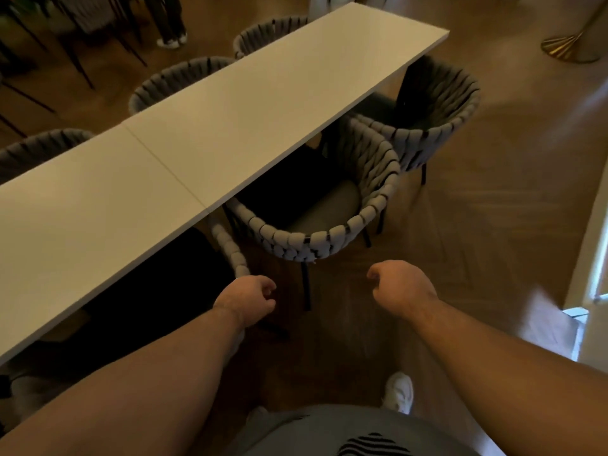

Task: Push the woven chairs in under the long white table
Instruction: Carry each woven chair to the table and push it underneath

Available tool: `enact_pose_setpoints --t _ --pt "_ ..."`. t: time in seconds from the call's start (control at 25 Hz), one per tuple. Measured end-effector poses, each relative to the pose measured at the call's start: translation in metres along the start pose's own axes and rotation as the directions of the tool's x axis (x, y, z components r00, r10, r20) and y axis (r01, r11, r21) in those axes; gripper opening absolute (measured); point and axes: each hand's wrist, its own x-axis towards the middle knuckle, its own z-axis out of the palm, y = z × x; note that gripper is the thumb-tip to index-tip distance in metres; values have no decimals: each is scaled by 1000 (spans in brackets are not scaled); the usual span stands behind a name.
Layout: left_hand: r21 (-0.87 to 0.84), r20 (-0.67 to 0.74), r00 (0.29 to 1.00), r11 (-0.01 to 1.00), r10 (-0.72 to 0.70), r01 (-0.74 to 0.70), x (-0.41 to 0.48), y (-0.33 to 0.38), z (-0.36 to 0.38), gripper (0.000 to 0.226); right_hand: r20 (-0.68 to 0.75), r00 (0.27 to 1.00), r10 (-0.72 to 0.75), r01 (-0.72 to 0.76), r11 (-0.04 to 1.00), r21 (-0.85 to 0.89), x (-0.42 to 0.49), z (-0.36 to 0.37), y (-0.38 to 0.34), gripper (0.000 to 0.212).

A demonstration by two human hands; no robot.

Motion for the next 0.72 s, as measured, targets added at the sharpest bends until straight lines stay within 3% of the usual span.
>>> enact_pose_setpoints --t 0.32,0.52,0.72 --pt "-97 -89 994 994 -61 52 40 125 23 56 -11 999 -37 36 997 -65 52 -53 116 44" --pt "110 -155 986 991 -60 78 67 125 8 63 33 993 -112 114 990 -87 95 -59 111 47" --pt "60 -106 991 994 -86 92 108 107 -6 65 35 984 -177 180 970 -163 146 -66 83 45"
